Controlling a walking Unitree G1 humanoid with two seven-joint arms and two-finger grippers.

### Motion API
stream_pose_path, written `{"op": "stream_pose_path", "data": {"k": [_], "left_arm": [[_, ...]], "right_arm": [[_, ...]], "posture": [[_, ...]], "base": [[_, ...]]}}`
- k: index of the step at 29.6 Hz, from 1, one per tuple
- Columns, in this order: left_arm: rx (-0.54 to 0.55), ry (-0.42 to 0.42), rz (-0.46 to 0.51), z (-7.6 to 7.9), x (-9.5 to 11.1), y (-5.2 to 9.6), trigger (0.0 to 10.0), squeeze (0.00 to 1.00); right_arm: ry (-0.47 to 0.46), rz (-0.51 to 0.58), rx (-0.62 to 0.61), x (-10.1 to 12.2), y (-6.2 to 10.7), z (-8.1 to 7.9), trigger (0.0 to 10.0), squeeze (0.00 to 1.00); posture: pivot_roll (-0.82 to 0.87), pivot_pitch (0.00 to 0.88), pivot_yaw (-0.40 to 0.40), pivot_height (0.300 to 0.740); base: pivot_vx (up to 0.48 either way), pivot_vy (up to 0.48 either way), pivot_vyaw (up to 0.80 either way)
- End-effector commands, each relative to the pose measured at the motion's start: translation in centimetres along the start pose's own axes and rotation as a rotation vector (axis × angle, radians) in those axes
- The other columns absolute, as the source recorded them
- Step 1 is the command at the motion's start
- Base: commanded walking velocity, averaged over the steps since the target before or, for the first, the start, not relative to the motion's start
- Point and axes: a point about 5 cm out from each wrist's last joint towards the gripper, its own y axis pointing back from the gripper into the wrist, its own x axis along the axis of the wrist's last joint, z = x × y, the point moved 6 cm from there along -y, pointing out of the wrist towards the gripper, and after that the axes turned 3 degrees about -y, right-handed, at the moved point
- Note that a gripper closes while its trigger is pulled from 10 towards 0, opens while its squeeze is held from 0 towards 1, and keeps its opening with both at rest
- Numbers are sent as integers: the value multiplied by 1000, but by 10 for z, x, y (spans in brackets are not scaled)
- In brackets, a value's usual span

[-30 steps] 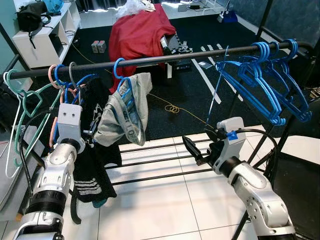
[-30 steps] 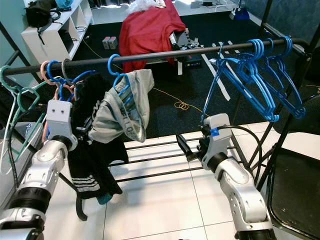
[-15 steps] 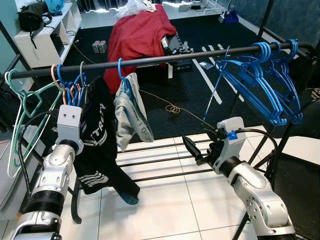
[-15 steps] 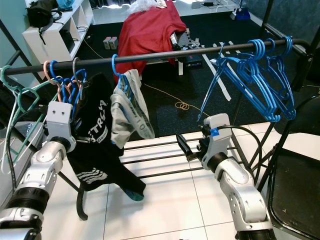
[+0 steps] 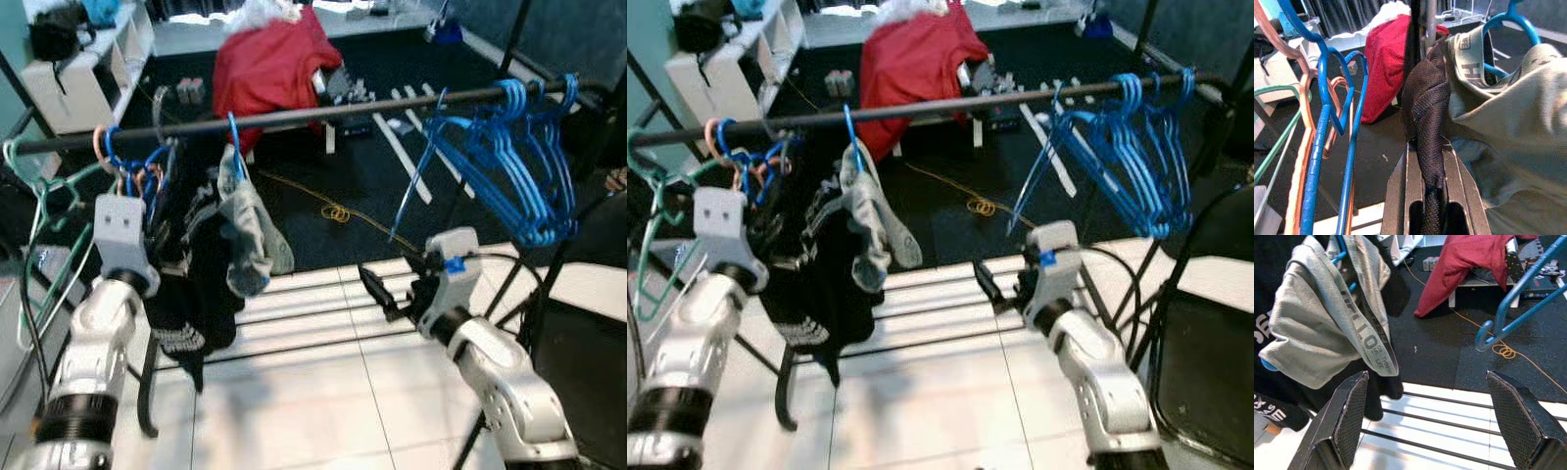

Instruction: Hang hanger

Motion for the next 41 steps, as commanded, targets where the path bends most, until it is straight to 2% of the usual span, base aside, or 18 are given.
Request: {"op": "stream_pose_path", "data": {"k": [1, 2, 3, 4, 9, 11, 16, 20, 26, 29, 30, 36, 39, 41], "left_arm": [[5, 17, 37, -3, 9, 3, 3686, 0], [-11, 22, 31, 0, 7, 8, 8667, 0], [-11, 22, 31, 0, 7, 8, 8667, 0], [-29, 22, 17, 3, 3, 12, 10000, 0], [-51, 12, -19, 4, -6, 20, 10000, 0], [-64, -8, -65, -2, -16, 29, 10000, 0], [-71, -16, -89, -8, -20, 35, 10000, 0], [-46, -31, -109, -34, -17, 45, 10000, 0], [-48, -48, -95, -45, -8, 44, 10000, 0], [-60, -45, -89, -44, -6, 44, 10000, 0], [-103, -34, -79, -38, -1, 44, 10000, 0], [-171, -9, -64, -27, 6, 44, 10000, 0], [-274, -4, -51, -15, 13, 45, 10000, 0], [-313, -5, -44, -13, 18, 45, 10000, 0]], "right_arm": [[-10, -6, 8, -3, 0, -3, 10000, 0], [-11, -7, 10, -3, 0, -3, 10000, 0], [-11, -7, 10, -3, 0, -3, 10000, 0], [-12, -9, 13, -3, 0, -3, 10000, 0], [-11, -11, 16, -4, 0, -3, 10000, 0], [-8, -12, 18, -4, 0, -4, 10000, 0], [-7, -12, 19, -4, 0, -3, 10000, 0], [-10, -8, 20, -2, -1, -2, 10000, 0], [-10, -6, 22, -1, -3, -2, 10000, 0], [-10, -5, 22, -1, -3, -2, 10000, 0], [-12, -3, 22, -1, -3, -2, 10000, 0], [-28, 4, 28, 1, -3, -2, 10000, 0], [-77, 26, 27, 7, -4, 2, 10000, 0], [-99, 43, 15, 12, -5, 7, 10000, 0]], "posture": [[-113, 121, 70, 740], [-112, 118, 70, 740], [-112, 118, 70, 740], [-112, 118, 70, 740], [-110, 116, 69, 740], [-110, 116, 69, 740], [-110, 110, 67, 740], [-105, 113, 63, 740], [-101, 116, 64, 740], [-101, 115, 64, 740], [-101, 116, 65, 740], [-101, 116, 66, 740], [-98, 115, 68, 740], [-98, 115, 68, 740]], "base": [[0, 0, 0], [0, 0, 0], [0, 0, 0], [0, 0, 0], [0, 0, 0], [-176, 0, 0], [-351, 0, 0], [-347, 0, 0], [-350, 0, 0], [-347, 0, 0], [-337, 0, 0], [-339, 0, 0], [-356, 0, 0], [-364, 0, 0]]}}
